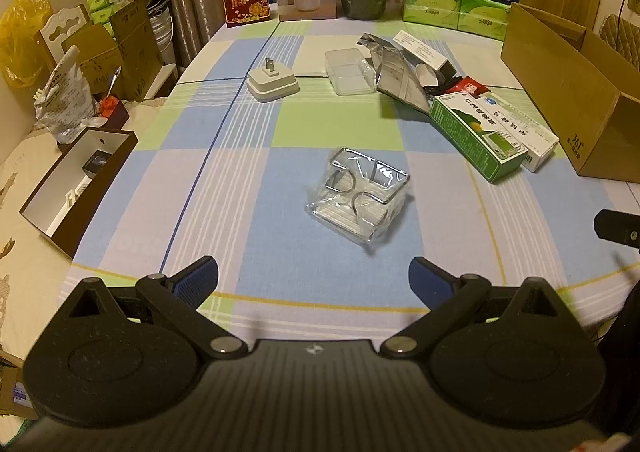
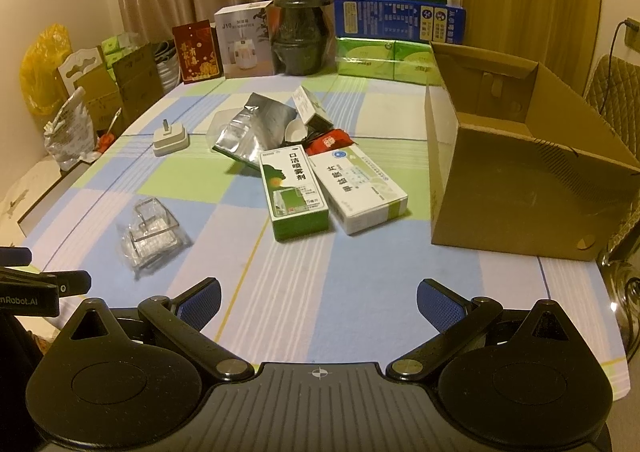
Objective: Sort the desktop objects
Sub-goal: 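Move both tools toward the boxes and the clear plastic packet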
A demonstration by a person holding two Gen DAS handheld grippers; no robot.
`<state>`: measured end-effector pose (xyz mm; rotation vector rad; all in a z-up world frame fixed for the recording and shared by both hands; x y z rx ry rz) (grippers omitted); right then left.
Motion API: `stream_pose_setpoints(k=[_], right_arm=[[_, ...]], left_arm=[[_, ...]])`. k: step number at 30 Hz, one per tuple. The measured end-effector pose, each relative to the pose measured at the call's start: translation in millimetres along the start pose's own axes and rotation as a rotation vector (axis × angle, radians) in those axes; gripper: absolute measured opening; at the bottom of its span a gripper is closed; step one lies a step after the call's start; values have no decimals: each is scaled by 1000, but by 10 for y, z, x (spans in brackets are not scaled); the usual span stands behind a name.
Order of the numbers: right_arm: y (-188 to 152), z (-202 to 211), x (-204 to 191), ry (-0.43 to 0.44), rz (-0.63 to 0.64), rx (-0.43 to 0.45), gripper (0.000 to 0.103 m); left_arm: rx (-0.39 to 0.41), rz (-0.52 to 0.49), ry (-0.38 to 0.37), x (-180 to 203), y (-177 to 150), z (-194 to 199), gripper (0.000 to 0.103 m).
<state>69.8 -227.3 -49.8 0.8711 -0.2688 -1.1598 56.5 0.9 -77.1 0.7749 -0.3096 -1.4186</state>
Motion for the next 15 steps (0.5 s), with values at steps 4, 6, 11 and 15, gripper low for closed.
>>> stream_pose_setpoints(k=[4, 6, 11, 15], right_arm=[[-1, 0, 0, 0, 0, 0, 101], [-3, 0, -1, 0, 0, 0, 101], [7, -10, -7, 0, 4, -3, 101], [15, -14, -6, 4, -2, 2, 101]], left_arm=[[0, -1, 1, -3, 18, 13, 100], [-1, 1, 2, -3, 16, 16, 100], [0, 0, 1, 0, 31, 30, 100], [5, -4, -1, 1, 45, 55, 100]])
Point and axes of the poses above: each gripper's, at about its wrist camera, not at the fingertips, and z roughly against the way its jaws point, x to its right, y to its top, the point moved 9 cm from there along -z, roughly the way its jaws point, and after that the axes turned 14 degrees about y, right-handed, at the moved point
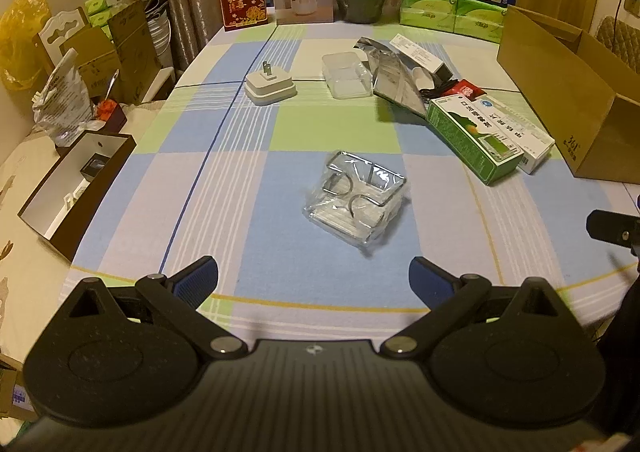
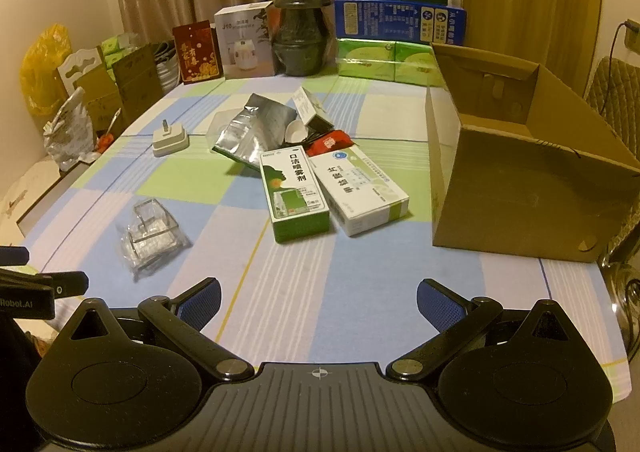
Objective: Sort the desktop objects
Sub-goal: 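Move both tools toward the boxes and the clear plastic packet, then grasp the green-white spray box with the right tool while the left tool grasps the clear packet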
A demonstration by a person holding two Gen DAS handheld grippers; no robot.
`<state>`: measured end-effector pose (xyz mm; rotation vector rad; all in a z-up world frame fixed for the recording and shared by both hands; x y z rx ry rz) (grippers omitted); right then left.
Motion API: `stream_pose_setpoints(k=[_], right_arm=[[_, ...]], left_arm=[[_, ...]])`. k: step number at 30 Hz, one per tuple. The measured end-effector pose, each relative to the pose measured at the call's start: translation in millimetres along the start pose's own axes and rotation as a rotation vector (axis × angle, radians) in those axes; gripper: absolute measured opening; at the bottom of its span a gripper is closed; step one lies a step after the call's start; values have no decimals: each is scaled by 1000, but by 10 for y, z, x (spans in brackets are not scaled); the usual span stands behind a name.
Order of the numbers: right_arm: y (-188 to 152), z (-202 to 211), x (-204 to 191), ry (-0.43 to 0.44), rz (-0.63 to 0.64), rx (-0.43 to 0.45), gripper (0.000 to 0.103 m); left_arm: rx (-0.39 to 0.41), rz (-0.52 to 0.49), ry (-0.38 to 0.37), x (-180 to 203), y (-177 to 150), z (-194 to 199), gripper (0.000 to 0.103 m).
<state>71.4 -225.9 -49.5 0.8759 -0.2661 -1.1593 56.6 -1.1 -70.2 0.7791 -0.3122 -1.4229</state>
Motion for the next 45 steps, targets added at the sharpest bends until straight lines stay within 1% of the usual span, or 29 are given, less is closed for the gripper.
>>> stream_pose_setpoints(k=[7, 9, 14, 18, 22, 25, 26, 29, 31, 34, 36, 39, 41, 45], right_arm=[[63, 8, -24, 54, -6, 16, 101], [92, 6, -25, 58, -5, 20, 101], [146, -76, -22, 86, -4, 12, 101], [225, -130, -37, 106, 17, 31, 101], [333, -243, -58, 104, 59, 47, 101], [378, -388, -41, 106, 80, 34, 101], [393, -440, -27, 106, 81, 25, 100], [432, -592, 0, 112, 89, 3, 91], [447, -687, 29, 105, 103, -7, 90], [482, -844, 63, 117, 108, -14, 88], [498, -948, 97, 123, 115, -16, 85], [499, -1095, 139, 123, 126, -39, 78], [491, -1167, 142, 121, 148, -48, 76], [471, -1299, 147, 115, 169, -68, 73]], left_arm=[[2, -43, 6, 52, 8, 21, 100], [1, -53, 4, 64, 12, 21, 100], [-11, -60, -29, 65, 78, -21, 100], [-22, -62, -68, 69, 212, -89, 100], [-2, -136, -90, 148, 346, -202, 100], [13, -194, -126, 228, 401, -322, 100], [17, -209, -143, 252, 418, -370, 100], [32, -259, -165, 316, 467, -497, 100], [33, -276, -174, 348, 493, -572, 100], [29, -265, -209, 400, 530, -659, 100], [37, -278, -205, 439, 540, -729, 100], [25, -278, -215, 488, 520, -840, 100], [27, -277, -222, 505, 509, -899, 100], [63, -306, -224, 555, 487, -996, 98]])
Point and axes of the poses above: each gripper's, at about its wrist camera, not at the fingertips, and z roughly against the way its jaws point, x to its right, y to its top, the point moved 9 cm from there along -z, roughly the way its jaws point, and after that the axes turned 14 degrees about y, right-handed, at the moved point
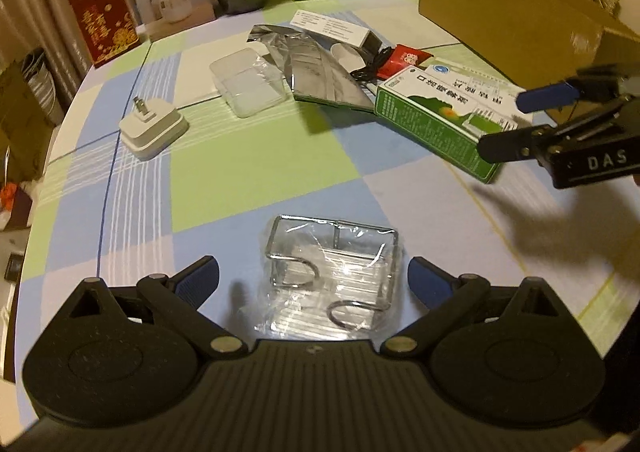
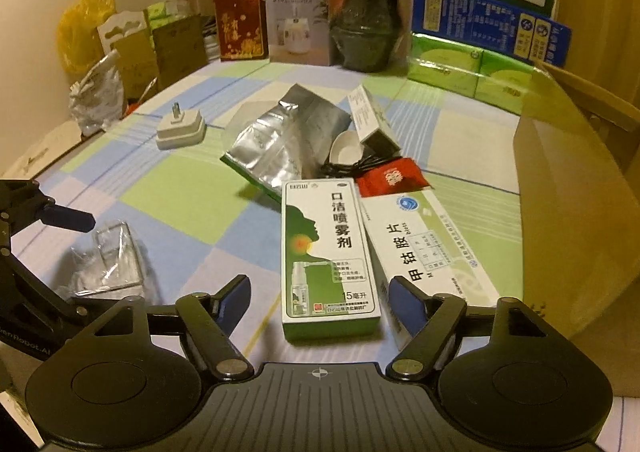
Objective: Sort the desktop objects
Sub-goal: 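Grasp the green-white spray box with the right tool while the left tool grasps the clear packet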
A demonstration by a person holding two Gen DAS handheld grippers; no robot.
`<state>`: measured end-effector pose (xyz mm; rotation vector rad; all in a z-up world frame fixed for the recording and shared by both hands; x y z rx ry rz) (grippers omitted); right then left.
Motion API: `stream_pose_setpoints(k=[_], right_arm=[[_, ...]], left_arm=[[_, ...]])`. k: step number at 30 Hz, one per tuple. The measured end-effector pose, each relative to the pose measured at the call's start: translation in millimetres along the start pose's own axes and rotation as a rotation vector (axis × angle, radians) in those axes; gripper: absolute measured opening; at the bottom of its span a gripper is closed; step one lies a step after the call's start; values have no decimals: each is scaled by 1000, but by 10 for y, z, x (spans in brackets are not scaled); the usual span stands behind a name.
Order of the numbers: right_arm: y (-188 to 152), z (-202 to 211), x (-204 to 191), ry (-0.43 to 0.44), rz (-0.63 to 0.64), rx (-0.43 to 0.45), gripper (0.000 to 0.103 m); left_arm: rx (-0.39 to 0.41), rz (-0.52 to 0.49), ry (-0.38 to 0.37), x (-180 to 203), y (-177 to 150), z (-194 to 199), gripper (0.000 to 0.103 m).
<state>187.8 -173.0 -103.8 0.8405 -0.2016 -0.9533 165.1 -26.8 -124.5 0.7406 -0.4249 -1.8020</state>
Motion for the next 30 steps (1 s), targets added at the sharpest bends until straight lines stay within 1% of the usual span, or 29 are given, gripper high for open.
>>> stream_pose_setpoints(k=[4, 7, 9, 14, 19, 20, 21, 23, 25, 30], right_arm=[[-15, -80, 3, 10, 2, -14, 72], [-15, -118, -6, 12, 8, -19, 68], [-19, -134, -8, 11, 10, -25, 63], [-38, -168, -8, 6, 5, -34, 54], [-73, -115, -14, -11, -2, -41, 53], [-94, -88, -15, -10, -12, -43, 53], [-102, -75, -19, -7, -24, -43, 53], [-99, -55, -22, -6, -31, -33, 53], [-63, -71, -31, -14, -10, -25, 54], [-6, -193, -5, -26, -4, -24, 56]], left_arm=[[43, 2, -20, 26, -21, -49, 95], [70, -4, -25, 56, -65, -79, 91], [89, 2, -30, 62, -71, -73, 90], [132, -29, -23, 94, -22, -39, 85], [124, 6, -61, 109, -5, -72, 74], [121, 18, -62, 93, -6, -73, 70], [117, 30, -61, 78, -6, -68, 68], [114, 43, -49, 56, -12, -55, 67], [113, 50, -36, 48, -16, -49, 67], [115, 77, -20, 42, 22, -66, 65]])
Point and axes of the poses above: each gripper's, at about its wrist camera, not at the fingertips, and z roughly against the way its jaws point, x to its right, y to its top, the point moved 9 cm from there along -z, roughly the way its jaws point, and after that the axes turned 14 degrees about y, right-handed, at the moved point
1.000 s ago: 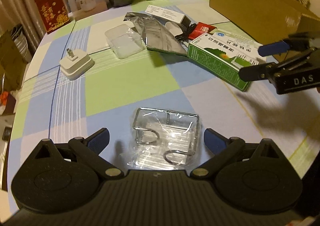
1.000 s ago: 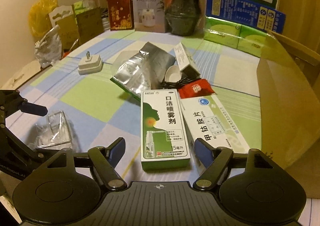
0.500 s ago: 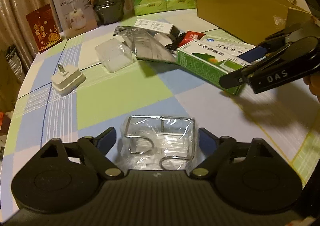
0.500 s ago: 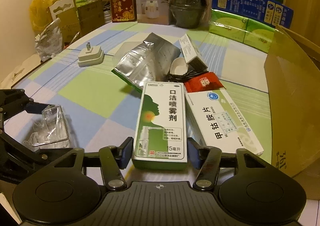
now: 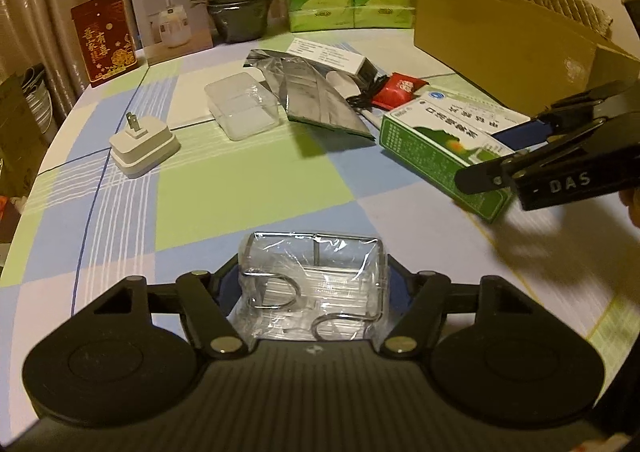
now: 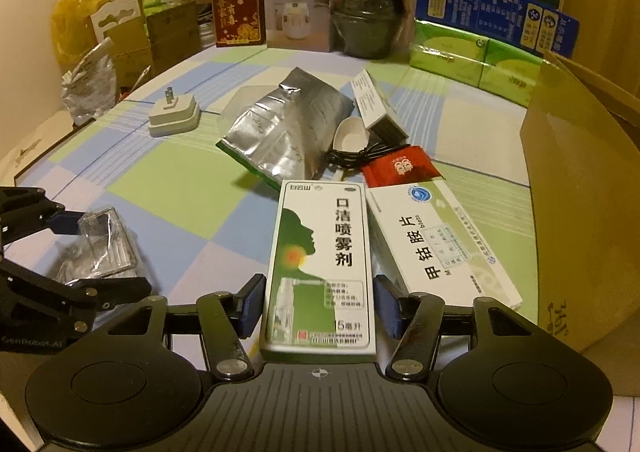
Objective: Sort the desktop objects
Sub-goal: 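Grasp the green-white spray box with the right tool while the left tool grasps the clear packet, then carry both held items to the cardboard box and release them inside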
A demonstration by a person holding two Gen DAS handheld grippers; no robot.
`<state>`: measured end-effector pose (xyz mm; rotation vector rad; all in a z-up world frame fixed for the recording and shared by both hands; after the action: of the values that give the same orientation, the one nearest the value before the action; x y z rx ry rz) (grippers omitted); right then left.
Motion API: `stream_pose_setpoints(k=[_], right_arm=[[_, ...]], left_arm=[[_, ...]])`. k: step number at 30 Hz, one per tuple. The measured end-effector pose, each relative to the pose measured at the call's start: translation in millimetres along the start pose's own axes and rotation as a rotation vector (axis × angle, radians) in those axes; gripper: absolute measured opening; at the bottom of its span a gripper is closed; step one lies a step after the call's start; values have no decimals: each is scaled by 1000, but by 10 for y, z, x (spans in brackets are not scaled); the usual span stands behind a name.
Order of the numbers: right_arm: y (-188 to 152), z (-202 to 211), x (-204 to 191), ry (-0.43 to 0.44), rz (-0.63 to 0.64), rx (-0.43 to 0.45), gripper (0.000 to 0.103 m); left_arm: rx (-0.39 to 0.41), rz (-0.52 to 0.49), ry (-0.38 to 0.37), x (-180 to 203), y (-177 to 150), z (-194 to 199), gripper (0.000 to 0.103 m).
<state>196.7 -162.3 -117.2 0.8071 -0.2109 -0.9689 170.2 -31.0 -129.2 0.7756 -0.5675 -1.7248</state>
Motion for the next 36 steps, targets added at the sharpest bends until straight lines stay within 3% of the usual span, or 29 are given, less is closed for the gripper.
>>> stream_pose_setpoints(k=[9, 18, 27, 36], right_arm=[[-14, -109, 51, -2, -34, -19, 53], [-59, 81, -29, -3, -28, 17, 53], [42, 697, -118, -28, -89, 124, 53], [228, 1580, 163, -117, -141, 215, 53]], left_arm=[[7, 10, 25, 18, 44, -37, 64], [11, 45, 25, 12, 71, -3, 63], [15, 57, 61, 104, 195, 228, 63], [15, 123, 70, 420, 611, 789, 63]])
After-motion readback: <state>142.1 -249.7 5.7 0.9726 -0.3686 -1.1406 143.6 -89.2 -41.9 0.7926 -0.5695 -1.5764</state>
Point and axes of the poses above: each gripper's, at about its wrist camera, not at the fingertips, and z roughly against the way its jaws point, x to its right, y to its top, the point moved 9 cm from there along -z, roughly the way its jaws point, and after that the axes turned 14 degrees about y, right-handed, at the moved point
